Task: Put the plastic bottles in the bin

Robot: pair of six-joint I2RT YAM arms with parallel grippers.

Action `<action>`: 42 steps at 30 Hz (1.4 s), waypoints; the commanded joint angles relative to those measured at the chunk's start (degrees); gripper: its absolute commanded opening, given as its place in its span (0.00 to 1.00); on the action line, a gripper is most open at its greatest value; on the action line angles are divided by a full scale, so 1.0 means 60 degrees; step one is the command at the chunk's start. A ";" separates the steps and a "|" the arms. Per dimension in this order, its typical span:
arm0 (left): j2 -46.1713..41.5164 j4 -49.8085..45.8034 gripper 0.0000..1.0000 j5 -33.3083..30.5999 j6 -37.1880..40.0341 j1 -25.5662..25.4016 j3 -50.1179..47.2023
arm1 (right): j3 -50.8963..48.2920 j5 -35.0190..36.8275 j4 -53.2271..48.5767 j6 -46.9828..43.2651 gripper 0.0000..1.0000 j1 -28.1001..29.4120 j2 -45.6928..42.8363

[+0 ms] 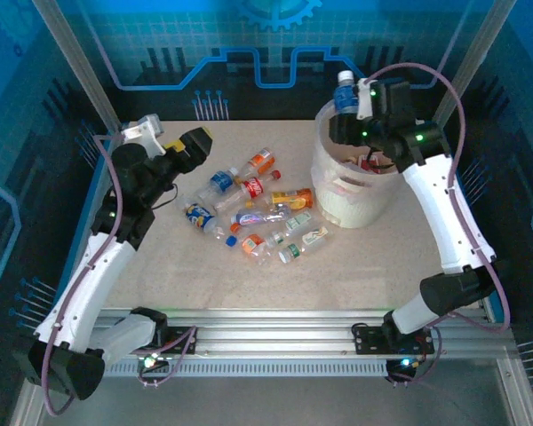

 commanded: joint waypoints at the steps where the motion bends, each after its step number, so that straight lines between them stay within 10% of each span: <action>1: -0.0227 -0.0434 0.99 -0.0708 0.0494 0.0101 -0.0108 | 0.0440 0.0049 -0.0668 0.0178 0.43 -0.0389 0.0305; 42: 0.0237 -0.0864 0.99 -0.1037 0.0176 0.0511 -0.0493 | 0.1317 0.0020 -0.2577 -0.0599 0.65 -0.0975 0.4301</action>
